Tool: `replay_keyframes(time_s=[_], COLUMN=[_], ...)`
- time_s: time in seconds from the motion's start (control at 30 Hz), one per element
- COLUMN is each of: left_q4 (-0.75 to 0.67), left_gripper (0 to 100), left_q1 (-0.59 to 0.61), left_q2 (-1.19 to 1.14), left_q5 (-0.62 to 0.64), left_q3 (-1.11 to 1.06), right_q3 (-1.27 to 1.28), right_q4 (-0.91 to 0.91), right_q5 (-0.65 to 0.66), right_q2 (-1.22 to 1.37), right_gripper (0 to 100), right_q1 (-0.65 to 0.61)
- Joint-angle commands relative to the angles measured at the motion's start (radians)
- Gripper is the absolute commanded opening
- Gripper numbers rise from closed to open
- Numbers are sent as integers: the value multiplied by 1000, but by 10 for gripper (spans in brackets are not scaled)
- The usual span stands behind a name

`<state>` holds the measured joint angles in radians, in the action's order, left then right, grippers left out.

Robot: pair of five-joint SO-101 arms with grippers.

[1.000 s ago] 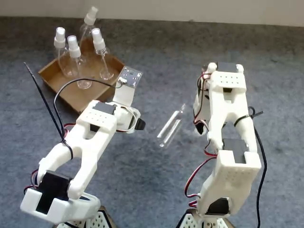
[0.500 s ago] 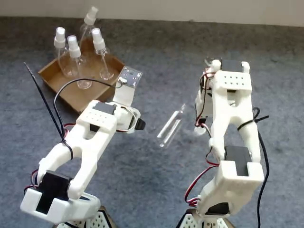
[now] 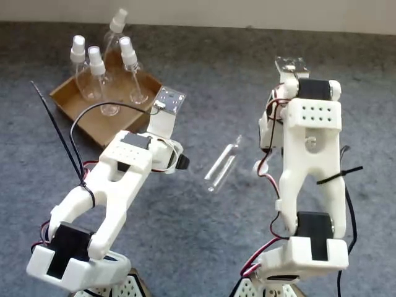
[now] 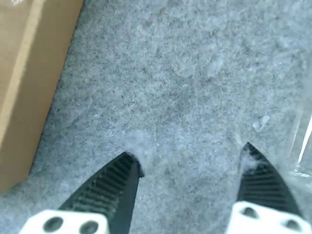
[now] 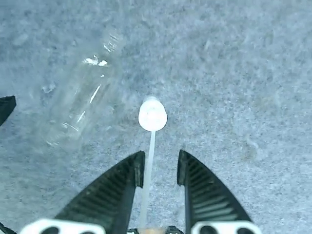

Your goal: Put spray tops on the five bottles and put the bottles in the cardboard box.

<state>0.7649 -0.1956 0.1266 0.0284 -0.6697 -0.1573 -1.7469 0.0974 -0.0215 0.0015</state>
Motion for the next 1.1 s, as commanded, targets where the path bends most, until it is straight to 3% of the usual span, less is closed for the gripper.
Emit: replay_keyframes(time_s=[0.0, 0.17, 0.43, 0.53, 1.07], left_q4=[-21, -21, -20, -20, -21], left_gripper=[274, 274, 274, 274, 274], left_q1=[5, 5, 5, 5, 5], left_q2=[5, 5, 5, 5, 5], left_q5=[-9, -9, -9, -9, -9], left_q3=[5, 5, 5, 5, 5], right_q3=[-10, -12, -2, -2, 91], right_q4=[-15, -10, 171, 174, 137], right_q5=[11, 9, 3, 2, 9], right_q2=[-97, -166, -231, -222, -191], right_gripper=[105, 105, 78, 26, 19], right_q1=[-10, -10, -10, -10, -10])
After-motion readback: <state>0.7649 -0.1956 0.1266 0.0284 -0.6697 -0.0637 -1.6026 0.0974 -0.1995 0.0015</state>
